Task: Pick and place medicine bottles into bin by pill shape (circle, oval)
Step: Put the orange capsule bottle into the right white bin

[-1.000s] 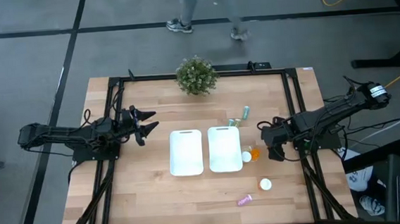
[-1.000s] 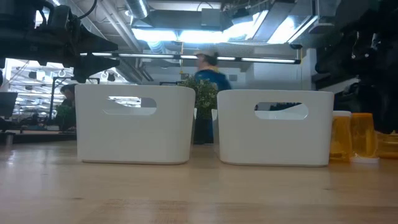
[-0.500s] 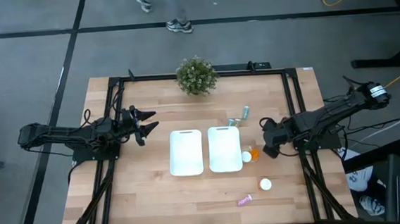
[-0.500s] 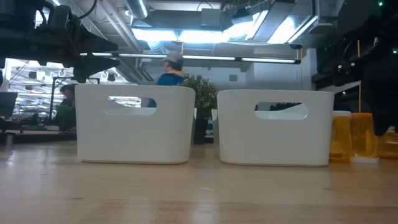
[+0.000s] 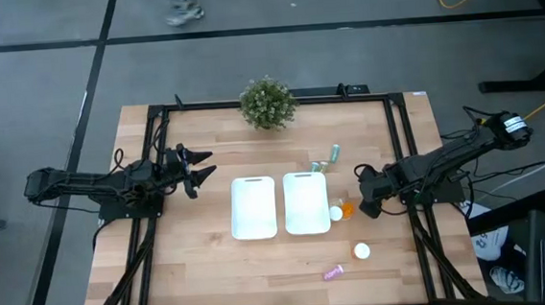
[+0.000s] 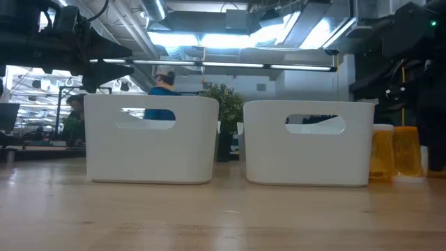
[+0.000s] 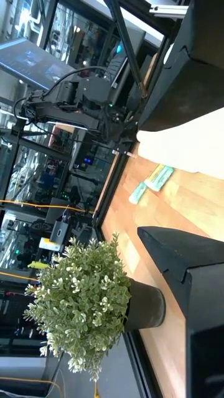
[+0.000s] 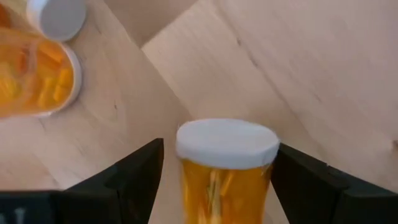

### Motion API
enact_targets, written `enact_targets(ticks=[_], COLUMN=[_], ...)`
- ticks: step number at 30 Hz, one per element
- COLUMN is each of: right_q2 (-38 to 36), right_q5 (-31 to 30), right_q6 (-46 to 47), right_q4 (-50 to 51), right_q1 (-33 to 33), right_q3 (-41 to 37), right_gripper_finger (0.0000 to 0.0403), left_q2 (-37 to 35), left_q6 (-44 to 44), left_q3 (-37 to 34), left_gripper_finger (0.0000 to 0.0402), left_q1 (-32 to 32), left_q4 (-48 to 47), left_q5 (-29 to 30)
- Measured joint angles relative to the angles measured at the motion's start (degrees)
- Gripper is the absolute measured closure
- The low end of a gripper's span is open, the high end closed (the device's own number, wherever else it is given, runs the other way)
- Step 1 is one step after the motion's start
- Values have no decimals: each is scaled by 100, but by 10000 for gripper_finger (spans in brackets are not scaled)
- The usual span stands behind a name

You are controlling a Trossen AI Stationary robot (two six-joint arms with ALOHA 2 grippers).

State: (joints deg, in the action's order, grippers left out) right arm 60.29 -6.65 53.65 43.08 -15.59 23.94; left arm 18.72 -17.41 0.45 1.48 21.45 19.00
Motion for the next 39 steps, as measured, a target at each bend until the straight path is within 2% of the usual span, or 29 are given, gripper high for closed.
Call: enact_targets(ticks=[4,10,14,18,23,25,27,33,36,39], right_q2=[0,-6,-2,-2,-7,-7,-7,382,820,1355], right_q5=[141,273,186,-670,-2498,-3054,-3226,-2325,-2208,-2211], right_q6=[-183,-459,-688,-1193,-1817,-2140,-2658,-4259,-4506,-4559], right_q4=[-14,-22,130,163,-93,-832,-1954,-5590,-7017,-7984], right_q1=[0,0,0,0,0,0,0,-1,-2,45], right_q3=[0,4,197,719,1581,1734,1659,748,290,66], right_gripper_finger=[142,230,238,238,238,235,227,224,223,222], left_q2=[0,2,2,1,1,0,0,2,2,2], left_q6=[0,0,0,0,0,0,0,0,0,2], left_q3=[2,2,0,0,1,0,0,2,2,2], left_gripper_finger=[147,147,147,147,147,147,147,147,147,147], left_q1=[-1,-1,0,-1,0,0,0,-1,-2,-1], left_q4=[0,0,0,0,0,0,0,0,0,1], left_q5=[0,0,0,0,0,0,0,0,-2,0])
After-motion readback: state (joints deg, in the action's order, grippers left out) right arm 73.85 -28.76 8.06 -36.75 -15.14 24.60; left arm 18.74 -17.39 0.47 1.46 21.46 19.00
